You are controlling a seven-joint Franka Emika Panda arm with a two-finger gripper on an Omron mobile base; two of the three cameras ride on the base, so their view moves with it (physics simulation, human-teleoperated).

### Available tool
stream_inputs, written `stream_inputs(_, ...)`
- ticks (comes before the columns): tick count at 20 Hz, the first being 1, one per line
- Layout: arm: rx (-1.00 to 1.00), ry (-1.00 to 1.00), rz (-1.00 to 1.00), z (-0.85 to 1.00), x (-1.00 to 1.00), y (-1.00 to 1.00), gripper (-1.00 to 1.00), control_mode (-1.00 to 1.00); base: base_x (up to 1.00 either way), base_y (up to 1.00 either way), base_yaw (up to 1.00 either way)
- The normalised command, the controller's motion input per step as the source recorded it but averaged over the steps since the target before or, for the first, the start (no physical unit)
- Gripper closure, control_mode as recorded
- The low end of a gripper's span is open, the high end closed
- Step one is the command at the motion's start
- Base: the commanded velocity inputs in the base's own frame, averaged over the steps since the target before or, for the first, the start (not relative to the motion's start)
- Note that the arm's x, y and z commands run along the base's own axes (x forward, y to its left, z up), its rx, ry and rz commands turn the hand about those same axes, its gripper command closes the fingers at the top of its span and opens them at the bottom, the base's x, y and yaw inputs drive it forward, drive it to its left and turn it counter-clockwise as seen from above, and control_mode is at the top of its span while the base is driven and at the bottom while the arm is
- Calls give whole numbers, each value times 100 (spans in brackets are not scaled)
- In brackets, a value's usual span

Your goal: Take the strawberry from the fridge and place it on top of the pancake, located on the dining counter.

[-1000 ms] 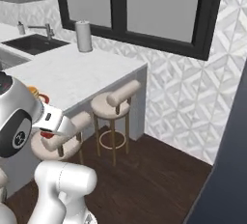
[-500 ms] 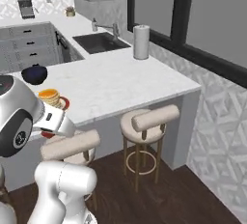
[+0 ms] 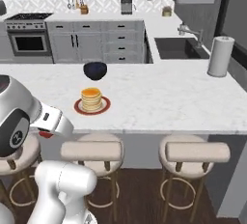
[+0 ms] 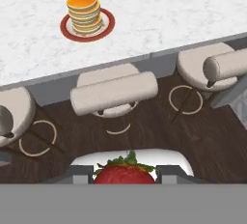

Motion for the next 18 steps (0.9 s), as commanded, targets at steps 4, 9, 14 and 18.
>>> stream_inputs(4,0,0,0,0,0,0,100,100,56,-95,49)
stream_inputs(9,0,0,0,0,0,0,100,100,46,7,23)
stream_inputs(14,0,0,0,0,0,0,100,100,18,66,0)
stream_inputs(18,0,0,0,0,0,0,100,100,16,63,0)
